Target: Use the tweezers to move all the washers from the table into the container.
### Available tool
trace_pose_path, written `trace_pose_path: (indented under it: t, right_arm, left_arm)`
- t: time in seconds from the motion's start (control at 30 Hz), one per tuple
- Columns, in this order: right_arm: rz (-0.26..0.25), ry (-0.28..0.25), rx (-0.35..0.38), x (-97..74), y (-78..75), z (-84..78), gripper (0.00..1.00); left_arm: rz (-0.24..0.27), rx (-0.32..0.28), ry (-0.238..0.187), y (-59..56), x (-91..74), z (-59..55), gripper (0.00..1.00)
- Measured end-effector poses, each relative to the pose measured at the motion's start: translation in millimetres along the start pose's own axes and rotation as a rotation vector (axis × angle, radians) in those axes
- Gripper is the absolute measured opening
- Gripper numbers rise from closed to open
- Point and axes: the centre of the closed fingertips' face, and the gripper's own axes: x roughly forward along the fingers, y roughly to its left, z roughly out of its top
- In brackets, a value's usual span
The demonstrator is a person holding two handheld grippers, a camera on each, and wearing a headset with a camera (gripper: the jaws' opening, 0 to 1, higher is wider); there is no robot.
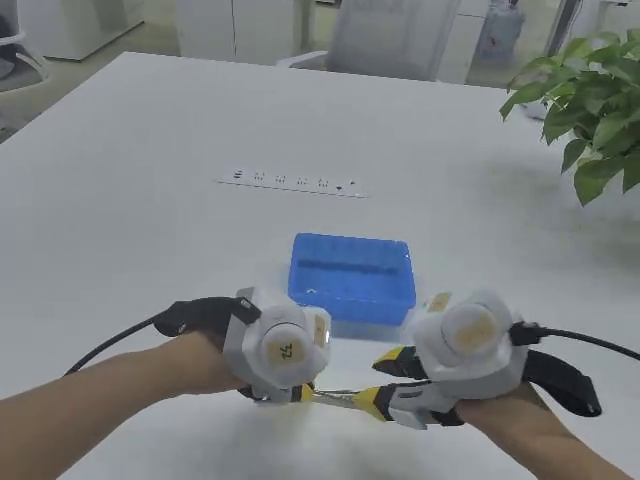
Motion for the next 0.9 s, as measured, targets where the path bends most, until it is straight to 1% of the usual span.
trace_pose_path:
  t: [0.07,0.1,0.13,0.2,0.23,0.27,0.3,0.33,0.4,0.43,0.47,0.5,0.53,0.57,0.6,0.63,0.67,0.7,0.8,0.83,0.87,0.9]
  right_arm:
    - [-0.002,-0.038,0.078,-14.0,1.1,4.1,0.36]
    - [-0.016,-0.053,0.103,-19.0,-0.2,5.4,0.39]
    - [-0.047,-0.083,0.126,-26.6,-3.1,7.9,0.42]
    - [-0.085,-0.114,0.157,-36.2,-6.5,9.9,0.46]
    - [-0.123,-0.14,0.174,-42.8,-9.2,11.7,0.49]
    - [-0.137,-0.151,0.186,-47.0,-9.4,11.9,0.51]
    - [-0.169,-0.164,0.202,-53.3,-11.1,11.8,0.53]
    - [-0.197,-0.18,0.203,-57.7,-13.5,12.6,0.55]
    - [-0.218,-0.196,0.229,-64.8,-11.7,11.4,0.59]
    - [-0.238,-0.203,0.246,-67.1,-12.6,10.5,0.61]
    - [-0.254,-0.211,0.256,-69.9,-12.5,9.0,0.64]
    - [-0.254,-0.21,0.262,-70.8,-11.1,7.5,0.67]
    - [-0.265,-0.216,0.277,-72.3,-10.6,5.6,0.68]
    - [-0.274,-0.224,0.287,-73.3,-11.0,4.8,0.7]
    - [-0.276,-0.226,0.302,-73.9,-10.0,3.0,0.72]
    - [-0.271,-0.225,0.312,-73.5,-9.0,1.9,0.73]
    - [-0.272,-0.226,0.319,-73.2,-8.3,0.8,0.74]
    - [-0.275,-0.225,0.319,-73.1,-8.1,0.2,0.75]
    - [-0.291,-0.219,0.314,-73.8,-9.8,-1.7,0.78]
    - [-0.293,-0.218,0.309,-74.4,-9.3,-1.5,0.78]
    - [-0.299,-0.222,0.305,-75.2,-9.6,-0.8,0.78]
    - [-0.308,-0.224,0.303,-75.7,-10.7,-0.3,0.79]
  left_arm:
    - [0.001,0.004,0.0,-0.9,0.1,-1.7,0.0]
    - [-0.003,-0.01,0.003,-1.0,-0.7,-1.5,0.0]
    - [-0.001,-0.008,0.006,-1.1,-0.8,-1.7,0.0]
    - [-0.003,-0.001,0.01,-1.2,-0.2,-2.0,0.0]
    - [-0.003,0.001,0.024,-1.8,1.1,-4.2,0.0]
    - [0.029,-0.002,0.072,0.0,-2.5,-12.8,0.0]
    - [0.033,0.003,-0.004,0.2,2.0,-0.4,0.0]
    - [0.028,-0.011,0.029,-1.9,-0.5,-7.1,0.0]
    - [0.047,-0.015,0.034,-1.5,-2.1,-7.3,0.0]
    - [0.059,-0.019,0.037,-0.4,-2.9,-7.4,0.01]
    - [0.077,-0.048,0.044,1.2,-4.4,-8.1,0.03]
    - [0.088,-0.056,0.046,2.9,-4.8,-8.1,0.05]
    - [0.114,-0.081,0.044,6.0,-6.3,-8.3,0.09]
    - [0.116,-0.121,0.053,5.7,-7.9,-10.5,0.13]
    - [0.119,-0.169,0.056,7.1,-9.0,-12.0,0.2]
    - [0.123,-0.19,0.061,7.4,-11.0,-13.4,0.25]
    - [0.142,-0.21,0.067,8.9,-15.6,-16.1,0.29]
    - [0.172,-0.245,0.057,12.8,-18.6,-16.7,0.32]
    - [0.208,-0.376,-0.008,15.5,-30.6,-15.9,0.42]
    - [0.217,-0.437,-0.03,15.5,-36.4,-17.1,0.46]
    - [0.233,-0.469,-0.042,16.0,-41.7,-18.6,0.52]
    - [0.263,-0.504,-0.062,19.2,-48.6,-20.6,0.56]
